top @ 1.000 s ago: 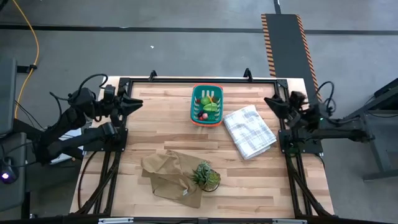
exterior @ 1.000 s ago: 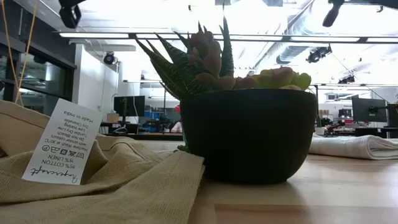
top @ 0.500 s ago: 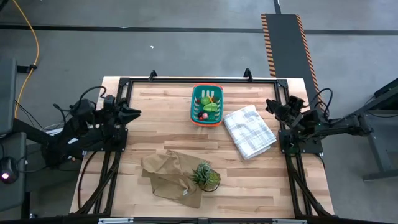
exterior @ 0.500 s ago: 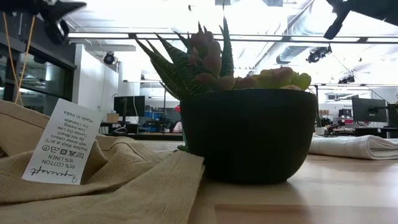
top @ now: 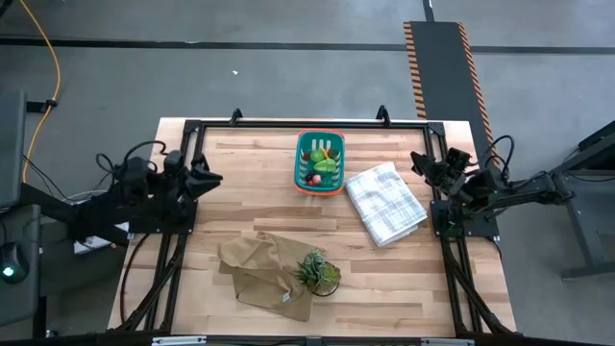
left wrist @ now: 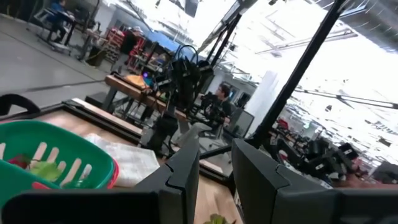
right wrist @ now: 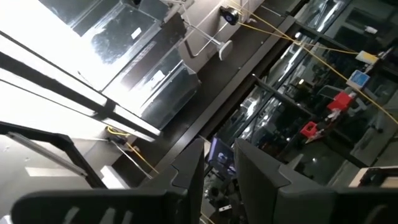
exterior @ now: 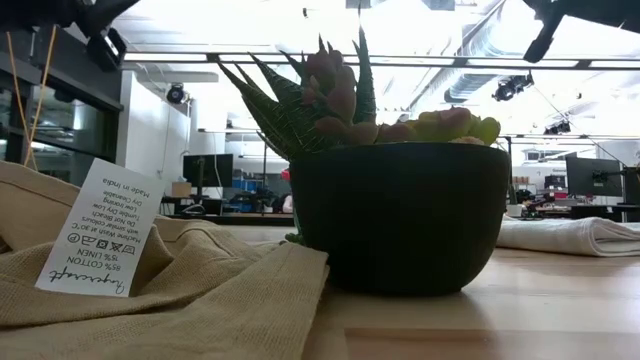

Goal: Pick and placing Produce into tupperware
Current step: Return to Home Position

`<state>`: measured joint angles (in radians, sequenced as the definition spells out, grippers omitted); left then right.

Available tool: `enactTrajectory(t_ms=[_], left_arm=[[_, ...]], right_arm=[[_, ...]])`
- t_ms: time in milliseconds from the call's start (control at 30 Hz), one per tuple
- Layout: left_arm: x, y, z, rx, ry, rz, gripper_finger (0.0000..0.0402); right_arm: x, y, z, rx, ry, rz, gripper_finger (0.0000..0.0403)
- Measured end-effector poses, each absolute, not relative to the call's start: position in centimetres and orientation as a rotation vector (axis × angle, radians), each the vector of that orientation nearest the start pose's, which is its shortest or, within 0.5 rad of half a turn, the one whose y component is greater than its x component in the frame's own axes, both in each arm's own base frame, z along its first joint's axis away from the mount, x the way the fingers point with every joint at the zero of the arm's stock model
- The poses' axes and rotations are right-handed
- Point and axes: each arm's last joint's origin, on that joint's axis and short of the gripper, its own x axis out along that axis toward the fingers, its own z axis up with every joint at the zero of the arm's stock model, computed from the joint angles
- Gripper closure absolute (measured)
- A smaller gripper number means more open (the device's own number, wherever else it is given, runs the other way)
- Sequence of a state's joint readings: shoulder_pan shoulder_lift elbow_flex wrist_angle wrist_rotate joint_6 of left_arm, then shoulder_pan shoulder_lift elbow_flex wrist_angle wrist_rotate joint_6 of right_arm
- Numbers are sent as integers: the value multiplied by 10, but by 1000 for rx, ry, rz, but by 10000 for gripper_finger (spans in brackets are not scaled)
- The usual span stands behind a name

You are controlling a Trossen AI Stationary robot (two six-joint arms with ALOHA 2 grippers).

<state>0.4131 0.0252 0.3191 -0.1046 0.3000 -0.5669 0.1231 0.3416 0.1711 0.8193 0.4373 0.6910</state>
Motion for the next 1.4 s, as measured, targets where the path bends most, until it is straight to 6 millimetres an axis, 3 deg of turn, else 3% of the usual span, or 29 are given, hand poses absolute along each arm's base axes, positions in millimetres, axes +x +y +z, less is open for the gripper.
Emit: enactTrajectory(t_ms=[200,433,833,1400], left_arm=[[69,13,253,-475,-199,94,319],[79,8,232,-437,-185,171,319],[91,4,204,-412,-418,150,318],[98,2,174,-265,-100,149,318]], right_arm=[[98,0,266,846,-713,-79,324],[99,0,266,857,-708,-76,324],[101,0,262,896,-669,-78,324],[108,2,251,904,-535,-106,324]])
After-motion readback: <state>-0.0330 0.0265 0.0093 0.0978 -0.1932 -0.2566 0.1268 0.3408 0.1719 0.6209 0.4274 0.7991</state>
